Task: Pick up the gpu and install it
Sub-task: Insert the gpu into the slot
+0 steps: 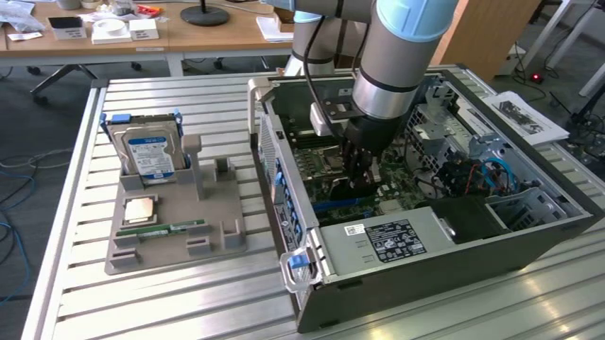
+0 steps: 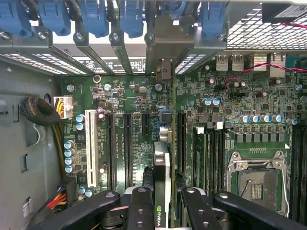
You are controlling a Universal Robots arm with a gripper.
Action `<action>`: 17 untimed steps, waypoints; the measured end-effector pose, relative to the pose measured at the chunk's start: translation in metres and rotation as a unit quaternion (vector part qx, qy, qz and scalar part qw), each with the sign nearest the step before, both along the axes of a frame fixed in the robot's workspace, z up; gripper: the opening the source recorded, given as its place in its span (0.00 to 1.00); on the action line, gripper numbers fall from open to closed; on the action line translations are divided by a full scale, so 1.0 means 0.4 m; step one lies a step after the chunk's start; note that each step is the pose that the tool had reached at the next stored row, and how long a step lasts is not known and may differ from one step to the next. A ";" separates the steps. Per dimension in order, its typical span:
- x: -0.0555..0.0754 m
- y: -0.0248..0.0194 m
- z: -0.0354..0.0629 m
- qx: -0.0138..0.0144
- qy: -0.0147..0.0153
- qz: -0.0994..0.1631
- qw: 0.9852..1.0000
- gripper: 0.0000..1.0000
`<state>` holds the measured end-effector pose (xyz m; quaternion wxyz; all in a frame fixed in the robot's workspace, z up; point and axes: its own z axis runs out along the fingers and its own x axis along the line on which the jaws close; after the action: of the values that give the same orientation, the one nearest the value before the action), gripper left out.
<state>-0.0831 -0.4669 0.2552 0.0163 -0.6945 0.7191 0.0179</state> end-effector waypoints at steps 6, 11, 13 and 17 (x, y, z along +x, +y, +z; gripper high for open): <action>0.000 0.000 0.010 0.000 0.000 0.000 1.000 0.27; 0.000 0.000 0.013 0.000 0.000 0.000 1.000 0.27; 0.000 0.000 0.013 0.000 0.000 0.000 1.000 0.27; 0.000 0.000 0.015 0.000 0.000 0.000 1.000 0.27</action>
<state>-0.0832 -0.4669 0.2611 0.0169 -0.6944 0.7191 0.0179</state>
